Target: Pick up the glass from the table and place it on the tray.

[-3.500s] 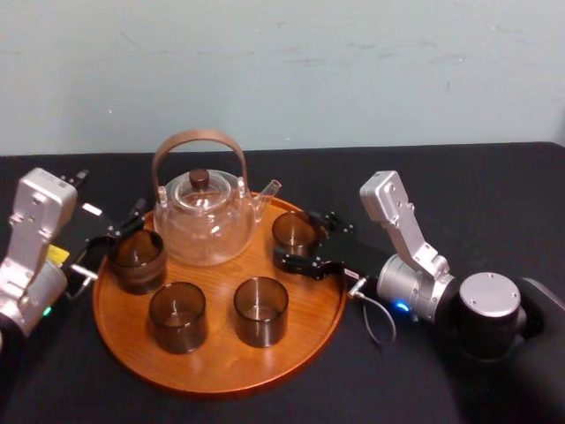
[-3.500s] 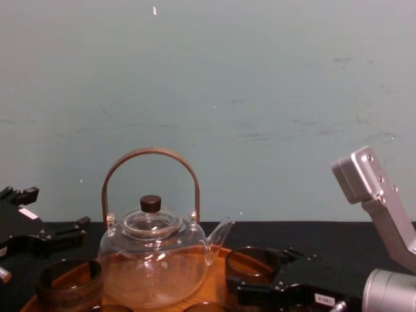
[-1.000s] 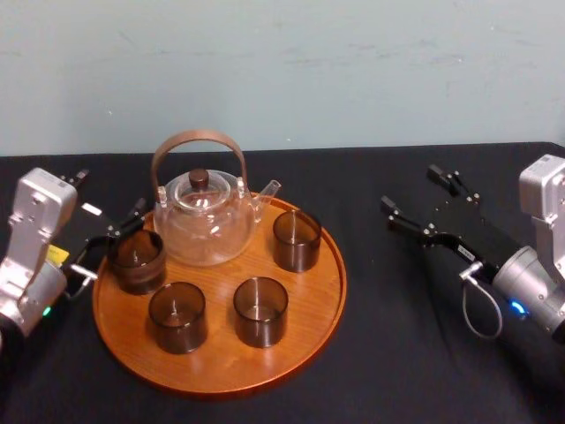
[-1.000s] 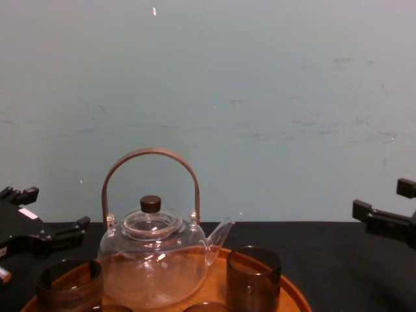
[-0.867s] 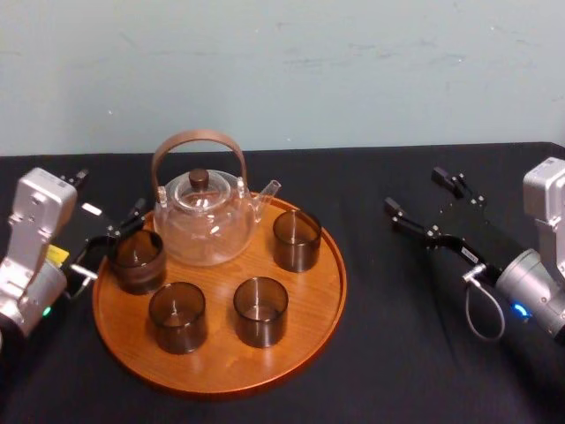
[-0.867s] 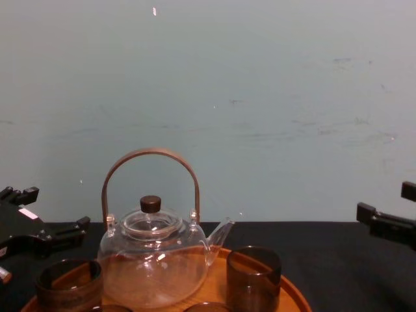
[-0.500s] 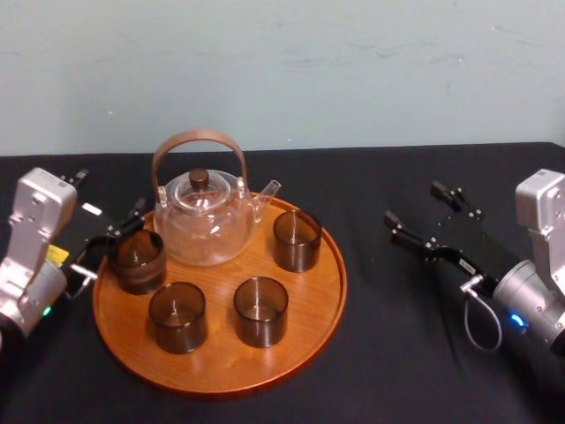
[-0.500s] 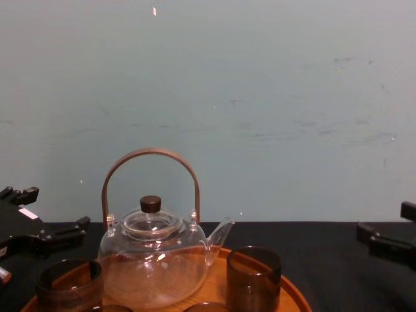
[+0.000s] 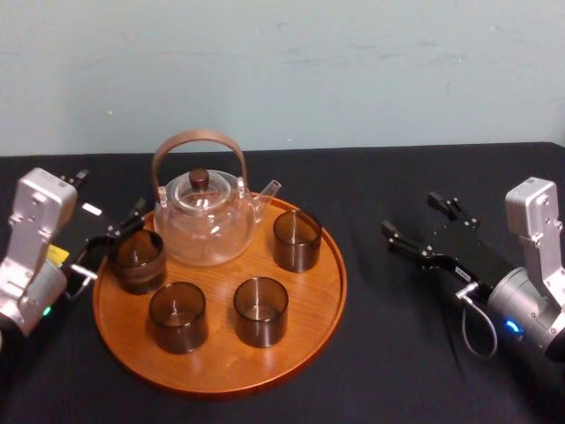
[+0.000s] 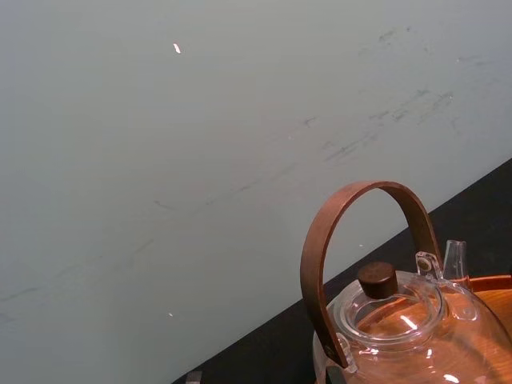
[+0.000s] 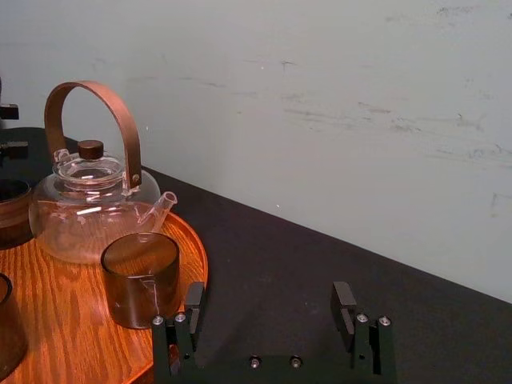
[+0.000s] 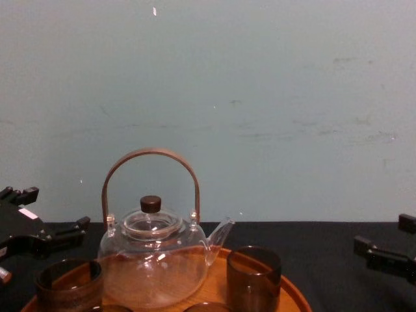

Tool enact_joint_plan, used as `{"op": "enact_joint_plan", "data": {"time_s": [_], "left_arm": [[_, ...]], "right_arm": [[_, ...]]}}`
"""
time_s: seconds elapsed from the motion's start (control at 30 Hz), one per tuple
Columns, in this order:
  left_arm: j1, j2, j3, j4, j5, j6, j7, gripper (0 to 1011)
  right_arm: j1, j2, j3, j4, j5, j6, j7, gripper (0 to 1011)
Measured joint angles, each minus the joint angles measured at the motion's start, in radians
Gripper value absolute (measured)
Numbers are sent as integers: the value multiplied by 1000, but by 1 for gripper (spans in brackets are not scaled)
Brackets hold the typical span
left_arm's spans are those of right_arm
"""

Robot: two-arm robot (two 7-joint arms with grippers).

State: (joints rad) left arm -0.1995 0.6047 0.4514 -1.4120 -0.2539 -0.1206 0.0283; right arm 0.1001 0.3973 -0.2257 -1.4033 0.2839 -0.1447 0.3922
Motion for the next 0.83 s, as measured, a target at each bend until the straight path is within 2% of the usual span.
{"op": "enact_joint_plan", "data": {"time_s": [0.83], "left_arm": [[0,0,0,0,0,0,0,1001]], "right_arm": [[1,1,0,-3,3,0,2,1003]]}}
